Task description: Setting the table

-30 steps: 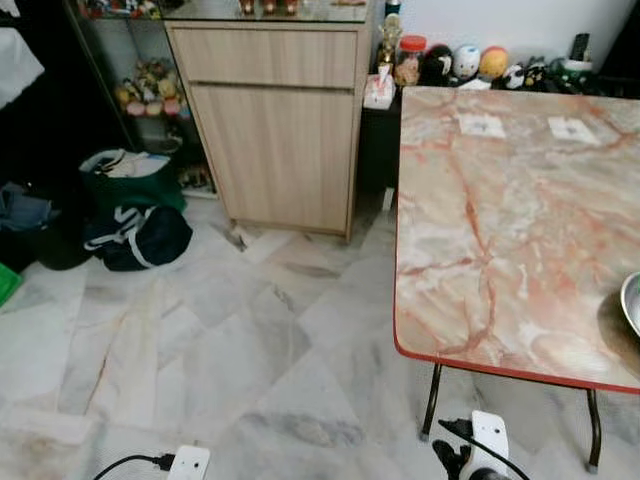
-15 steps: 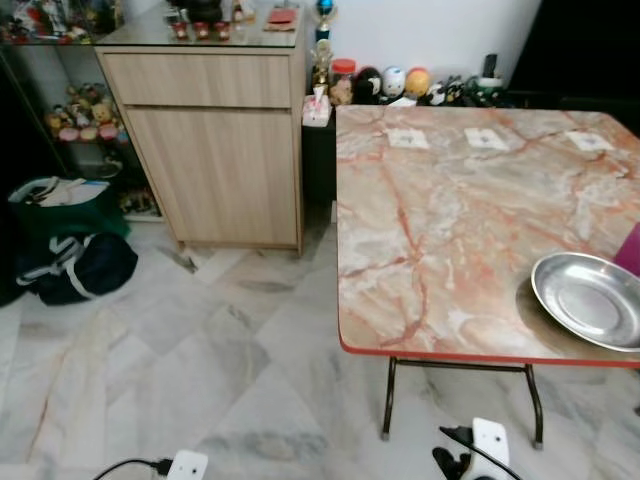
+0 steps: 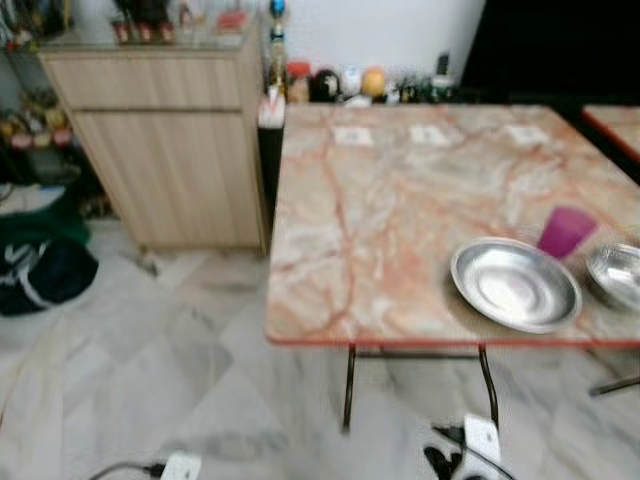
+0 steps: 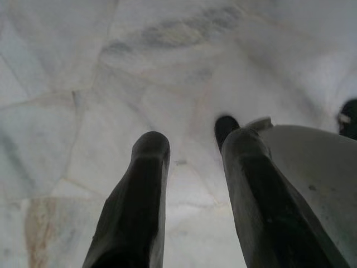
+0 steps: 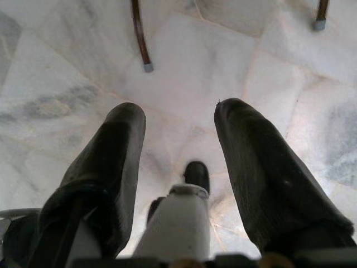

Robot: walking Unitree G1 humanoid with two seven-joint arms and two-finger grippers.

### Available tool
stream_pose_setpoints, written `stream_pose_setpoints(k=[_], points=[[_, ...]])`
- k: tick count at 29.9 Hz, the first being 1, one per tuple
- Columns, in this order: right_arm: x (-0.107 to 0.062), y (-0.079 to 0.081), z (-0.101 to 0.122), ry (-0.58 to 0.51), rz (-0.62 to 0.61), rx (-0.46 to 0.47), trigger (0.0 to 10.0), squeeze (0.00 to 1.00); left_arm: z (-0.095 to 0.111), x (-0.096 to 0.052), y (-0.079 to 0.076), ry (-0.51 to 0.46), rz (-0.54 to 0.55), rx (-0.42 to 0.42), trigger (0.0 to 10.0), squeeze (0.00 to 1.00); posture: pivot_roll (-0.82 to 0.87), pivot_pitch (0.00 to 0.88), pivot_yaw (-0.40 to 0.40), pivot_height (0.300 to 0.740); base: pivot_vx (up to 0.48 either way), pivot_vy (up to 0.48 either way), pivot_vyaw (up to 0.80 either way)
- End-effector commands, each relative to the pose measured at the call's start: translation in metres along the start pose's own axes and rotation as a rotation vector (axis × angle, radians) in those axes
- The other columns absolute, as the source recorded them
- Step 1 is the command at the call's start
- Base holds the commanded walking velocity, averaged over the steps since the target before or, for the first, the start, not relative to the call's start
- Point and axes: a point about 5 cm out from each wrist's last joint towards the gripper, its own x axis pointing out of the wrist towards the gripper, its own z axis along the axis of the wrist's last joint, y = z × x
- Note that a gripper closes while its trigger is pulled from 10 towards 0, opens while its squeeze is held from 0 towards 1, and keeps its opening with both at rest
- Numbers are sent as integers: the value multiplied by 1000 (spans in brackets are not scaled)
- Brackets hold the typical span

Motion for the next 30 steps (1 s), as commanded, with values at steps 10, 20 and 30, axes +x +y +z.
stream_pose_setpoints(k=[10, 20, 30], points=[[1, 5, 3, -14, 5, -15, 10000, 0, 9, 3, -14, -5, -19, -18, 10000, 0, -63, 0, 14, 740, 0, 0, 0], [1, 7, 5, -38, 34, -68, 10000, 0, 5, 2, -17, -19, -16, -42, 10000, 0, -13, 0, -14, 740, 0, 0, 0], [-4, -10, 0, -66, -24, 21, 10000, 0, 0, 0, -20, -20, -50, 27, 10000, 0, -39, 0, 4, 740, 0, -87, 0]])
